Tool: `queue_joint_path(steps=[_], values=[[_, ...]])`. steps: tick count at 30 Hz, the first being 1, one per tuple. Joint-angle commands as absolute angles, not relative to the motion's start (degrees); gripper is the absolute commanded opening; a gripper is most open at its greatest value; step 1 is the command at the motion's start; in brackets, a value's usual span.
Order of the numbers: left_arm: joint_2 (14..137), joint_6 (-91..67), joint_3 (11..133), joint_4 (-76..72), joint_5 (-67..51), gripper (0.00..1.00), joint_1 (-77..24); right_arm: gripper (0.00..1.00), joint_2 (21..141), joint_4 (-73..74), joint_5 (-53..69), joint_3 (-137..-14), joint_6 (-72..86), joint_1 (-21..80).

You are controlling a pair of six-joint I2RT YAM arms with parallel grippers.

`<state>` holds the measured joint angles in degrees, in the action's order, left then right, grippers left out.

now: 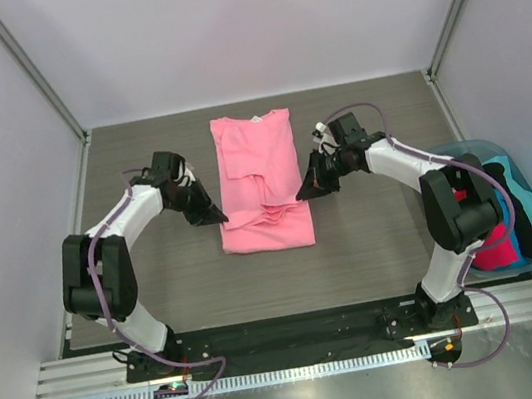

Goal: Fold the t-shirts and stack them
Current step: Fold the tshirt

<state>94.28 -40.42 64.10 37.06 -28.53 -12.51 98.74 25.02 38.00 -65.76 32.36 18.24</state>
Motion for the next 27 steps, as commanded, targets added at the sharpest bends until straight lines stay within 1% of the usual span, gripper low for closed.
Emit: queue_joint_path(steps=[1, 10, 15, 18, 22, 27], values=[[95.97, -40.25, 67.67, 33.4, -29.35, 0.0, -11.6, 0.01, 101.67, 22.41, 37.18, -71.0, 30.24, 17.58], [104.32, -39.03, 76.02, 31.9, -29.88, 0.0, -11.34, 0.01, 108.89, 22.06, 36.65, -77.69, 28.83, 16.61], [107.4, -38.06, 80.41, 32.78, -28.31, 0.0, -10.73, 0.01, 113.19, 22.06, 36.47, -82.17, 28.13, 15.65], [108.72, -37.18, 82.08, 33.4, -27.6, 0.0, -10.11, 0.01, 115.83, 22.41, 36.47, -86.56, 27.95, 15.12], [109.95, -36.65, 82.97, 33.75, -27.16, 0.0, -9.67, 0.01, 118.29, 22.85, 36.47, -89.38, 27.95, 15.03], [111.62, -36.48, 83.67, 32.78, -27.07, 0.0, -9.67, 0.01, 119.71, 22.85, 36.21, -90.35, 27.86, 15.03]])
